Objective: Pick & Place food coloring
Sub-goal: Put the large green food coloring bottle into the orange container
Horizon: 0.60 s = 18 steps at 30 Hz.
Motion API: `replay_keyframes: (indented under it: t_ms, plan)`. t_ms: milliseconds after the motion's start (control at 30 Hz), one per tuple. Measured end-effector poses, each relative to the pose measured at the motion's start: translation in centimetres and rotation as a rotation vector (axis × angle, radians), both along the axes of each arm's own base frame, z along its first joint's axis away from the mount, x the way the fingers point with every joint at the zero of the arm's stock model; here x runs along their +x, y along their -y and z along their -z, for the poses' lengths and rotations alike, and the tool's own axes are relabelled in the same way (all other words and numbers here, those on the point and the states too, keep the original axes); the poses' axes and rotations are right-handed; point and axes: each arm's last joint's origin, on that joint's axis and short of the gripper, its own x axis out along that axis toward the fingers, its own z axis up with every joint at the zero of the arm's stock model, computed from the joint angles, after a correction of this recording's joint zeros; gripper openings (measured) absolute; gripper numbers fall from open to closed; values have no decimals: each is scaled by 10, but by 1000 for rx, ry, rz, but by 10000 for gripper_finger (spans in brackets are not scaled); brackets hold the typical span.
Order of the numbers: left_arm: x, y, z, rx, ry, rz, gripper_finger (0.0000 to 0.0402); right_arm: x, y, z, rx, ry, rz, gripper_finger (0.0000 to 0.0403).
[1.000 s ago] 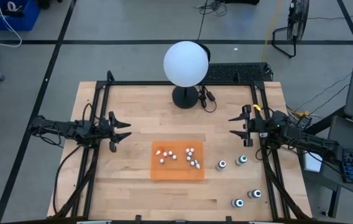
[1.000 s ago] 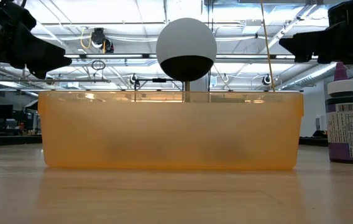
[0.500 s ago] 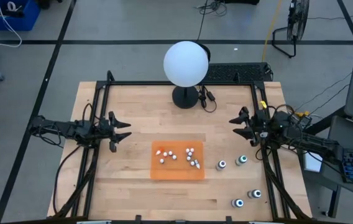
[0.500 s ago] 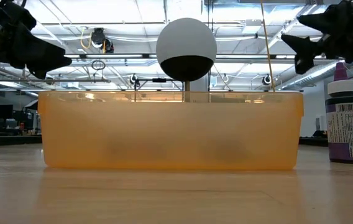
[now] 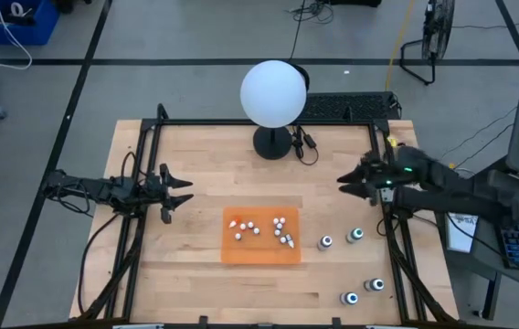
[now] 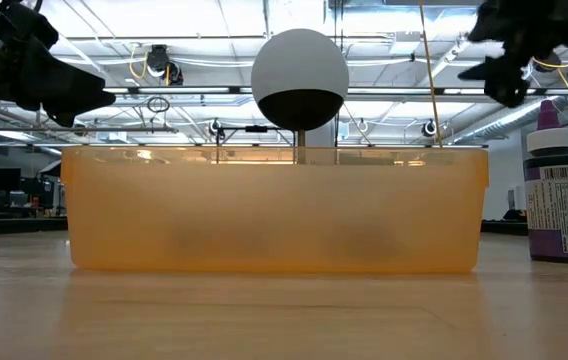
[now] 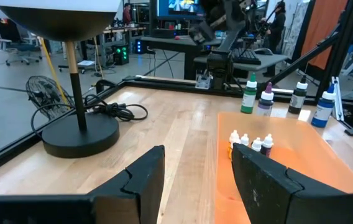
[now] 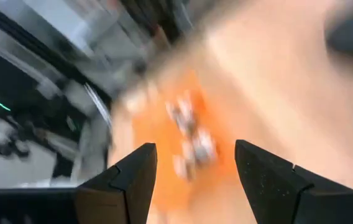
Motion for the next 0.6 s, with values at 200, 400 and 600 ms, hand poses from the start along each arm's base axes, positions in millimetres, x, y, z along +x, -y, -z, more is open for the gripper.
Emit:
replay_keyframes:
  t_ms: [200, 400, 600]
  plan:
    - [0, 0, 0, 0, 0, 0, 187, 25, -9, -34, 279, -590, -12, 203]
    - [0, 0, 0, 0, 0, 0, 186, 44, -29, -22, 396, -1117, 73, 197]
    - [0, 0, 0, 0, 0, 0, 186, 58, -51, 3, 374, -1280, 81, 197]
